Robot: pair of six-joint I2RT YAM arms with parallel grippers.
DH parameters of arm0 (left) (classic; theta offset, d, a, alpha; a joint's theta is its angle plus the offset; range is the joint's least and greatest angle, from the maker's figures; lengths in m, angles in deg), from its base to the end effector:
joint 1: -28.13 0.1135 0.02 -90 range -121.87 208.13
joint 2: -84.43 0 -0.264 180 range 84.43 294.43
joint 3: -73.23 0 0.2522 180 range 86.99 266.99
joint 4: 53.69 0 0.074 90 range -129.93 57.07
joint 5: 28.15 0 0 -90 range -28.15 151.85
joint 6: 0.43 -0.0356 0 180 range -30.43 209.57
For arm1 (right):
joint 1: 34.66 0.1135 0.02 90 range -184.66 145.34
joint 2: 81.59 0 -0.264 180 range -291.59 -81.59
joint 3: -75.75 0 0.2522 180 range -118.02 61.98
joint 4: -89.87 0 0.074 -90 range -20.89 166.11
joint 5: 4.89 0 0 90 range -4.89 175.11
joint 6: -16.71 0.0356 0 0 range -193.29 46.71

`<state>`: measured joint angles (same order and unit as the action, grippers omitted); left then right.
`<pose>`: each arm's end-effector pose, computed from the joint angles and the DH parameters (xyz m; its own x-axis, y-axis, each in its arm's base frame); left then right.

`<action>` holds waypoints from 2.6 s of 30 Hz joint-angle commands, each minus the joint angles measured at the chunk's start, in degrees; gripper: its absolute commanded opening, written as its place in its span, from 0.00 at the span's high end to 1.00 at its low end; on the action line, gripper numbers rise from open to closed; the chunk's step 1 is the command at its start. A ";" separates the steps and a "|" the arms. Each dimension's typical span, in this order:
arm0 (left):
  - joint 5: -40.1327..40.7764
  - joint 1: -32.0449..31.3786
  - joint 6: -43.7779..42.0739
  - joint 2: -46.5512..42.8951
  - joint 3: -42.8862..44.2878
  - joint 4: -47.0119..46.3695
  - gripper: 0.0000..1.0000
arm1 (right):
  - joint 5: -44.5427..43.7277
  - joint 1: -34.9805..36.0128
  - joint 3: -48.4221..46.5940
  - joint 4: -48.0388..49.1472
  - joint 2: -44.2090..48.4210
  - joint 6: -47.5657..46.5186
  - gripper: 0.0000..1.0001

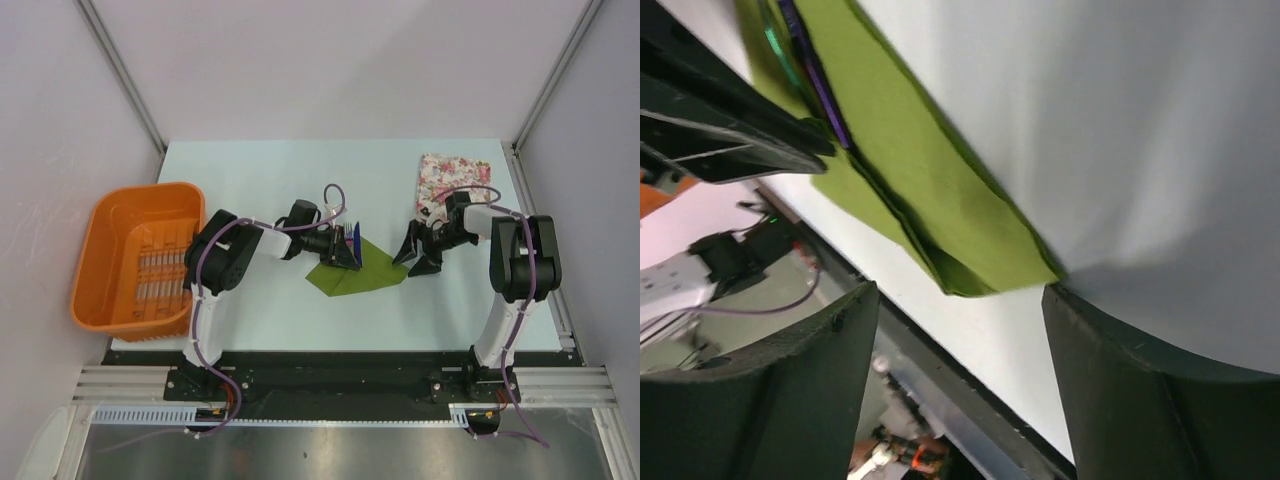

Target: Place the utensils on the paper napkin and roll it up

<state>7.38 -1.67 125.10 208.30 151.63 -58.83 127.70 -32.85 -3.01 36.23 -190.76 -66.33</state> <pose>0.3467 -0.2320 0.0916 -0.9377 0.1479 -0.3143 0.3468 0.3464 -0.8716 0.3337 0.0346 0.1355 -0.9981 0.0577 -0.0213 0.0278 0.7320 0.6807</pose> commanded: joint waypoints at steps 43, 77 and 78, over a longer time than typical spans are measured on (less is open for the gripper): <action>-0.45 0.45 -0.90 -0.91 1.54 0.00 0.82 | 13.40 13.57 -3.39 16.14 -5.97 15.89 0.94; 4.38 2.29 -10.65 -7.16 -5.14 15.12 0.87 | 12.08 18.50 -7.25 18.08 -8.34 19.05 0.95; 4.47 2.29 -10.74 -6.89 -4.97 15.38 0.88 | 12.08 18.59 -7.25 18.08 -8.52 19.14 0.95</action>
<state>10.15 0.58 116.88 200.33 144.46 -44.31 139.92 -14.95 -8.06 52.93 -198.45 -48.19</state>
